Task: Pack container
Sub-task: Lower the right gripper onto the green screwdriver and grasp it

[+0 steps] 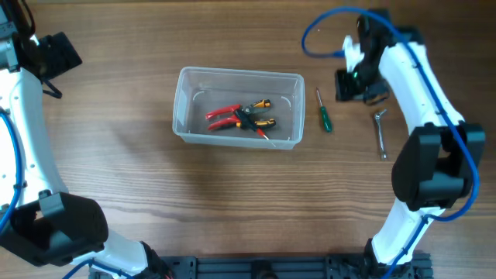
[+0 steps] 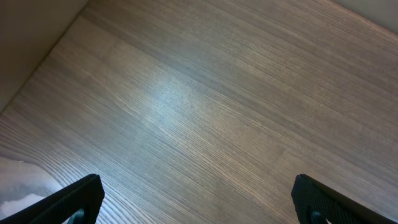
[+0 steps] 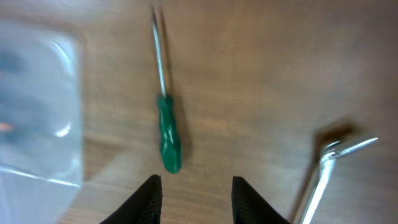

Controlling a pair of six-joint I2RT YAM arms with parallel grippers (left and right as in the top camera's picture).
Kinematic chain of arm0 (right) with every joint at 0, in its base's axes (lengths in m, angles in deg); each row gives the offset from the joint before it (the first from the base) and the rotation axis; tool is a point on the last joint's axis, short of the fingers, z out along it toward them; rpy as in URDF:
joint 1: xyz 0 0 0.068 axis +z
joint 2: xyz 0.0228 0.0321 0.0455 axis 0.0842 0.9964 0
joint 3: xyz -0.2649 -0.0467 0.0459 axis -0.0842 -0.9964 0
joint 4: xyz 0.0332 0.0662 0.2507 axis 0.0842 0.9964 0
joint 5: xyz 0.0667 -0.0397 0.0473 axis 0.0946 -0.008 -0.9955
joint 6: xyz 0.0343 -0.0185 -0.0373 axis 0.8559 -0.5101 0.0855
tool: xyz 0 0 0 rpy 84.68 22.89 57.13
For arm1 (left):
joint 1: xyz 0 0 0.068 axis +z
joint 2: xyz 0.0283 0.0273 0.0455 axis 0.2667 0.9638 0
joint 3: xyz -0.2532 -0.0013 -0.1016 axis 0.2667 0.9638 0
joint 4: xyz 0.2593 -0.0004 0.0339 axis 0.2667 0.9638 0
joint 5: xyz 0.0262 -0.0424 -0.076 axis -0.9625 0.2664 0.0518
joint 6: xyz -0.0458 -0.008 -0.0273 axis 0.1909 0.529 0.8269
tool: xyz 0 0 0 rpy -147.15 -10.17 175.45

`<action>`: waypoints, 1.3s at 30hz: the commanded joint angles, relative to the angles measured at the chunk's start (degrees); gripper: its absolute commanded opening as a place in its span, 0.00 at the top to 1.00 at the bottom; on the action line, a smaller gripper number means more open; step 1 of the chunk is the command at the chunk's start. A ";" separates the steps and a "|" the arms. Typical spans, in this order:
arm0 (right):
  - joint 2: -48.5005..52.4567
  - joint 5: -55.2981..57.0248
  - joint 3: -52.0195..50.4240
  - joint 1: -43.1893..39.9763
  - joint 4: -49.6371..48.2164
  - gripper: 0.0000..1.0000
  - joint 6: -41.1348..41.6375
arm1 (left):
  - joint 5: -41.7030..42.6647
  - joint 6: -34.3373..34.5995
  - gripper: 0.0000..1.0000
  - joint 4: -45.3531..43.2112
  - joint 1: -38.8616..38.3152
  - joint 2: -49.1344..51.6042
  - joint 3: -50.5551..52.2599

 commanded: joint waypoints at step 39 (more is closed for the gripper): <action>0.50 -6.91 -15.82 0.57 -16.00 0.51 -4.55 | -0.31 0.55 0.00 0.00 0.15 -0.57 -0.72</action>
